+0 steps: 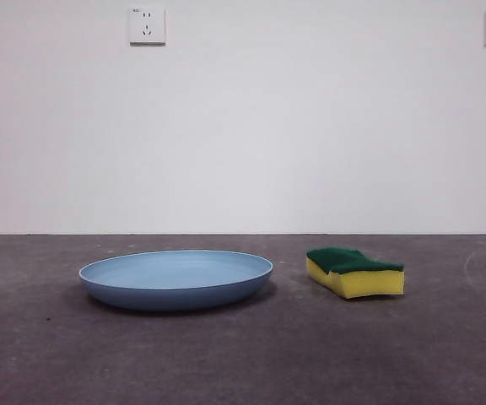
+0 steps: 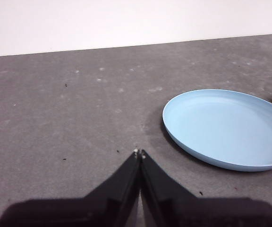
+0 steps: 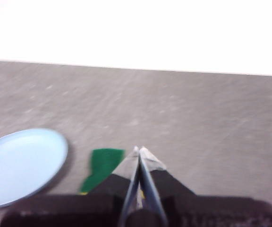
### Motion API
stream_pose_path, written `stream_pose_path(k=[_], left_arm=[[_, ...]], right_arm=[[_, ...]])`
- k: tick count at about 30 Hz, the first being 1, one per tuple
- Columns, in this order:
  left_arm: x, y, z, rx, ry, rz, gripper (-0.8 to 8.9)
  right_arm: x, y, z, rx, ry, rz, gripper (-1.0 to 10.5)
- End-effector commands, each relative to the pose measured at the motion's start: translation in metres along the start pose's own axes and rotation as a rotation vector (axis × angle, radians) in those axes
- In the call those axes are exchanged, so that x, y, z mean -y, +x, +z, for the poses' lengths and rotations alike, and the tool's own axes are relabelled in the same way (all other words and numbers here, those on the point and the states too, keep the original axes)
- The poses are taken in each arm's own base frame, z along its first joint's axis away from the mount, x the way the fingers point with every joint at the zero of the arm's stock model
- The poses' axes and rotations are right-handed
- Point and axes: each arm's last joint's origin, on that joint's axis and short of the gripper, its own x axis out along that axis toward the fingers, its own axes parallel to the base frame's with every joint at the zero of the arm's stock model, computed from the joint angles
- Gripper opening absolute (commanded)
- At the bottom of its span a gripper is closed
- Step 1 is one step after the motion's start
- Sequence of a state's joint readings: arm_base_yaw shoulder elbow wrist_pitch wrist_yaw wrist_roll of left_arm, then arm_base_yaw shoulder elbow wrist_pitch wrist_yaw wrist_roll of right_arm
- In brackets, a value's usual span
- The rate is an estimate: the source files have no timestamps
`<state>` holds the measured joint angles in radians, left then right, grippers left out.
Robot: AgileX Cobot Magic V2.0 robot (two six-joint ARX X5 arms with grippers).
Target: Pick up the plate,pick up the cloth,clean the plate with the cloth
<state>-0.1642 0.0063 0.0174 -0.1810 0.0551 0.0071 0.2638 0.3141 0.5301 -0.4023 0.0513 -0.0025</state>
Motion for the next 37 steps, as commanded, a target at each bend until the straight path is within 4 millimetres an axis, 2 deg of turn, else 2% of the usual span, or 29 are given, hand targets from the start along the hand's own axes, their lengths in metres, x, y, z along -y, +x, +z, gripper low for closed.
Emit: stream_pose_path(k=[1,5,13,19,23,37], left_arm=[[0.0,0.001,-0.004,-0.012,-0.005,0.004,-0.03],[0.0,0.001,-0.004,-0.012,-0.005,0.004,-0.03],[0.0,0.001,-0.004,-0.012,-0.005,0.004,-0.03],[0.0,0.001,-0.004,-0.012,-0.005,0.004,-0.03],[0.0,0.001,-0.004,-0.012,-0.005,0.004,-0.03],[0.0,0.001,-0.004,-0.012,-0.005,0.004,-0.03]], right_arm=[[0.007,-0.001,-0.017,0.022,-0.024,-0.069,0.0],[0.011,0.0,-0.04,0.067,-0.015,-0.04,0.0],[0.009,0.014,-0.089,0.049,0.024,0.015,0.0],[0.009,0.024,-0.115,0.025,0.072,0.03,0.0],[0.009,0.028,-0.126,0.002,0.119,0.03,0.0],[0.01,0.028,-0.126,0.006,0.124,0.024,0.0]])
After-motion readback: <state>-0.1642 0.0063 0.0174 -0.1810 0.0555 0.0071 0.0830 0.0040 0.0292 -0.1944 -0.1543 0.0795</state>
